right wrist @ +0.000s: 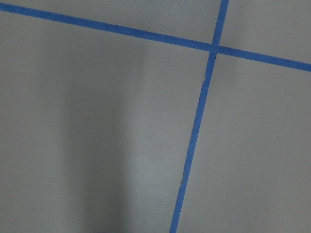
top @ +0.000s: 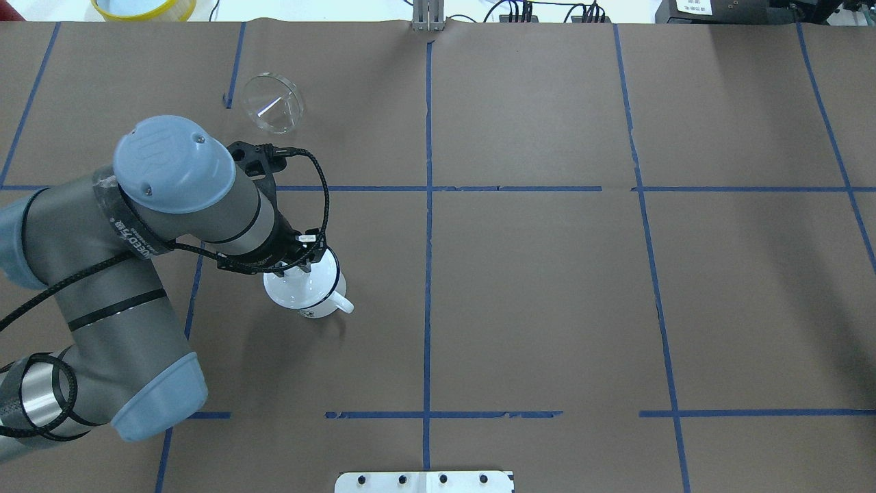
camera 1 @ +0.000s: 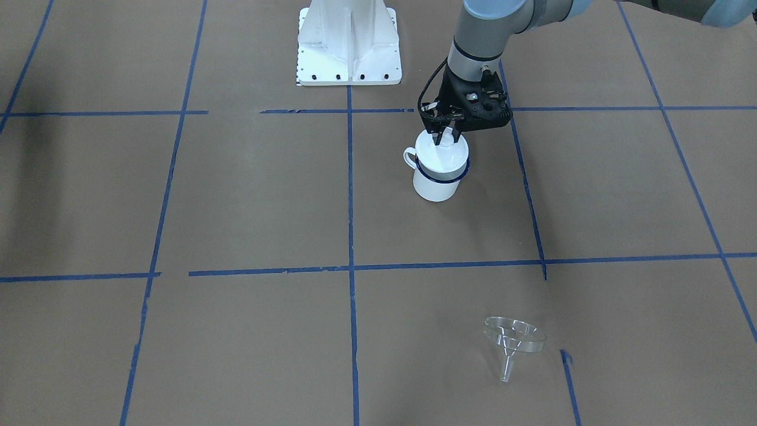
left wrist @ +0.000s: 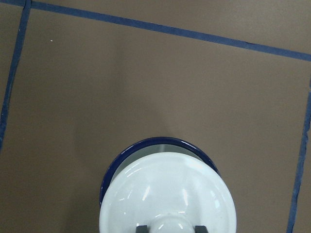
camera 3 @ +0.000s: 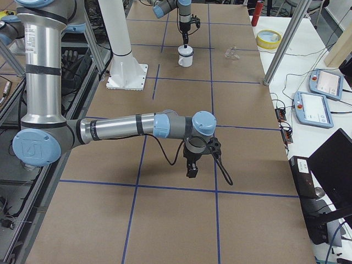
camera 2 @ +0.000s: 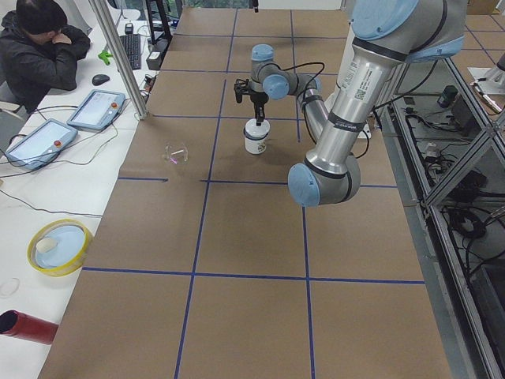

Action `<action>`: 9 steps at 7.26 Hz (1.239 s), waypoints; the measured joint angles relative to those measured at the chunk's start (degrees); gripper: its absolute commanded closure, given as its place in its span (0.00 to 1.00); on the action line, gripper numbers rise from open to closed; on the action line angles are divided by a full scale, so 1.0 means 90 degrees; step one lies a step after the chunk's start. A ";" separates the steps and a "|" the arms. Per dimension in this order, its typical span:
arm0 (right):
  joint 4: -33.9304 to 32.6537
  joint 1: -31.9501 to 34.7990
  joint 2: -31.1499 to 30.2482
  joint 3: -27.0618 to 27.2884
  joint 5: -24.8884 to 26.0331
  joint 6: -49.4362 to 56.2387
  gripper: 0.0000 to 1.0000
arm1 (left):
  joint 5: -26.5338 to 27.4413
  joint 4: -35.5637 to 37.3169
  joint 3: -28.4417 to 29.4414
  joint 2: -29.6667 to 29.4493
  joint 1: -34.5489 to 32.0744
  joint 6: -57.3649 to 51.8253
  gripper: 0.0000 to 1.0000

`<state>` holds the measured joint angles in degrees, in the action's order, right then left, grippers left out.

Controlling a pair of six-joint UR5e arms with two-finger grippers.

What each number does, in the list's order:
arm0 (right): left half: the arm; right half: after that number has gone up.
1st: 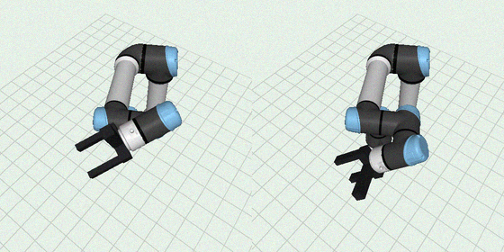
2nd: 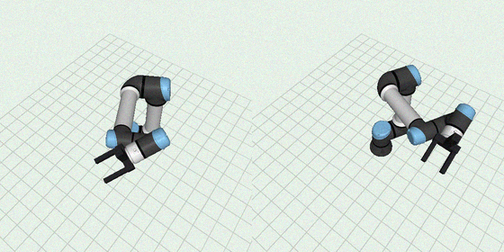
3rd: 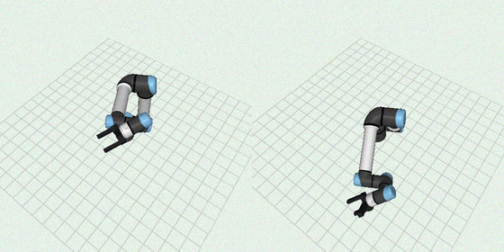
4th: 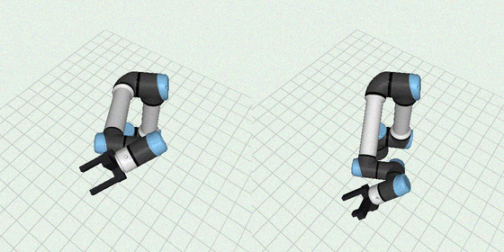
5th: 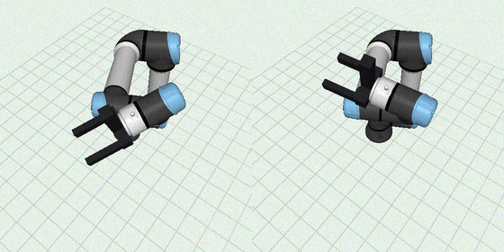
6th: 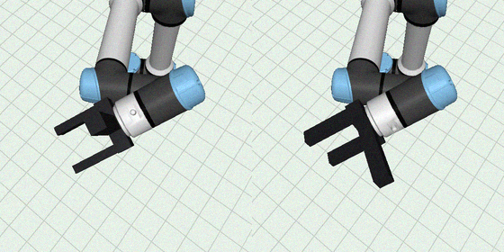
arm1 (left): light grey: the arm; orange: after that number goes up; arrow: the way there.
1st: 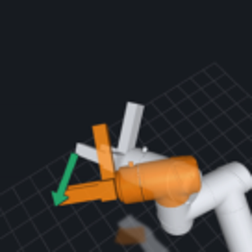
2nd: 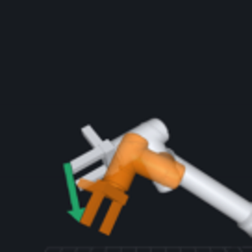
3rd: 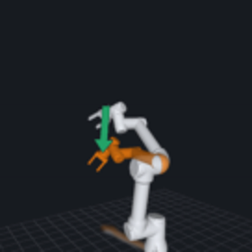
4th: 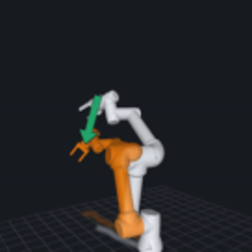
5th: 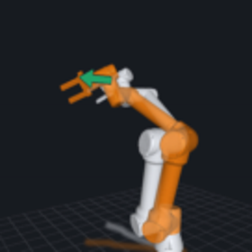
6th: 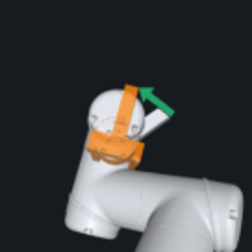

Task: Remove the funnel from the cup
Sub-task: 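Lower the white funnel into the mug and open the left gripper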

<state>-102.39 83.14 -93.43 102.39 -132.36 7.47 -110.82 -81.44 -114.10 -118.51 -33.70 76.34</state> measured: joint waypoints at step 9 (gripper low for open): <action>0.0000 0.0000 0.0000 0.0001 0.0000 0.0000 0.00 | -0.0027 -0.0013 0.0138 -0.0009 -0.0005 0.0013 0.01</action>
<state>-102.39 83.14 -93.43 102.39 -132.36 7.47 -111.06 -81.56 -112.85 -118.59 -33.75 76.45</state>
